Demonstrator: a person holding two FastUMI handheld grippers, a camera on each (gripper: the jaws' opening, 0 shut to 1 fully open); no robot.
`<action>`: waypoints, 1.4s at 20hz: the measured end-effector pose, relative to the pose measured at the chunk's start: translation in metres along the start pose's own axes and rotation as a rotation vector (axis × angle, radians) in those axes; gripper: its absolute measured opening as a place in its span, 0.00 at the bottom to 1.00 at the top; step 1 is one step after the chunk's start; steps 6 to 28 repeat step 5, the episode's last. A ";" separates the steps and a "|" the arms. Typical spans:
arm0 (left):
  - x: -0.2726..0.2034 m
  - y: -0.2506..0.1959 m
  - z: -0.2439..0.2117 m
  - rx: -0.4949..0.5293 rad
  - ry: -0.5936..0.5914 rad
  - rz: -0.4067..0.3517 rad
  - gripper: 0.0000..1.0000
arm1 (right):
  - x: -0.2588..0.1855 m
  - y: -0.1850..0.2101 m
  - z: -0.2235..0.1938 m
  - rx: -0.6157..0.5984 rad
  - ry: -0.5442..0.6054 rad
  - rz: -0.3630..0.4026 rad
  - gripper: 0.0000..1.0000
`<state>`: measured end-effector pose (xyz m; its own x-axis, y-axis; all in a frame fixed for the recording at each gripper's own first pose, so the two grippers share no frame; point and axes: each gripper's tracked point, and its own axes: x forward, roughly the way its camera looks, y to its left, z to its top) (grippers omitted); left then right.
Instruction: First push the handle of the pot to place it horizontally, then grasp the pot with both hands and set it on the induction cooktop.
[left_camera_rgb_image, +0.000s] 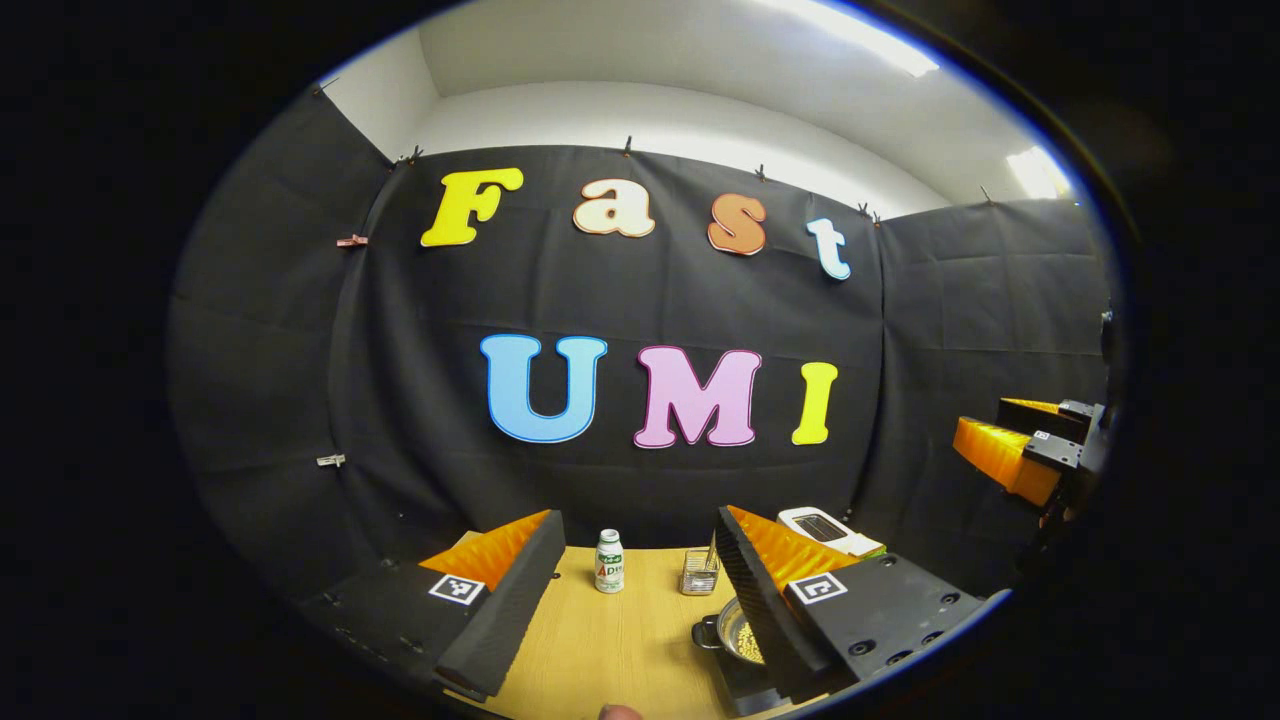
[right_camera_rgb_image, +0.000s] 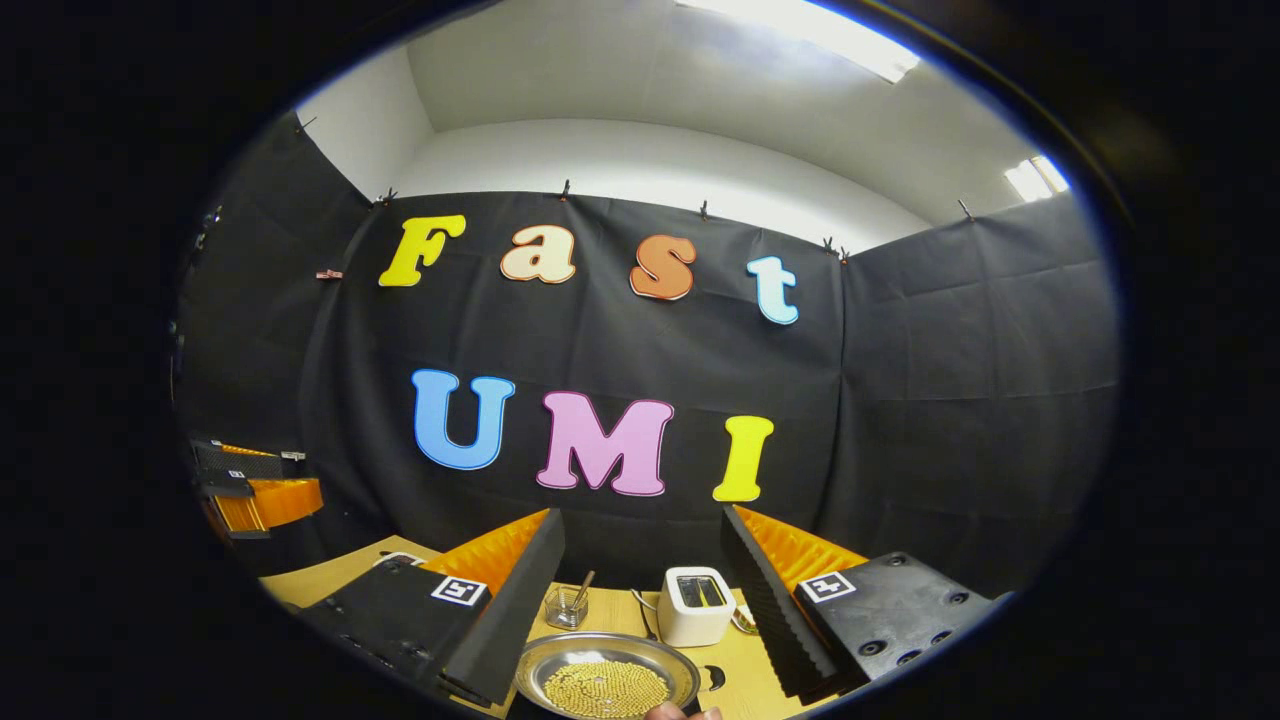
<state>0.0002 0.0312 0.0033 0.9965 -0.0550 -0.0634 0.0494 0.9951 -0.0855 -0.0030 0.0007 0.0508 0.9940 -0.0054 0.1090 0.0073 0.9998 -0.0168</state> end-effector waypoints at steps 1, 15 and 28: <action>0.000 -0.001 0.000 -0.001 0.002 -0.002 0.94 | -0.001 0.000 -0.002 -0.002 0.003 0.000 0.97; 0.000 -0.001 -0.001 -0.003 0.005 -0.003 0.95 | 0.000 -0.001 -0.002 0.000 0.005 0.000 0.97; 0.000 -0.001 -0.001 -0.003 0.005 -0.003 0.95 | 0.000 -0.001 -0.002 0.000 0.005 0.000 0.97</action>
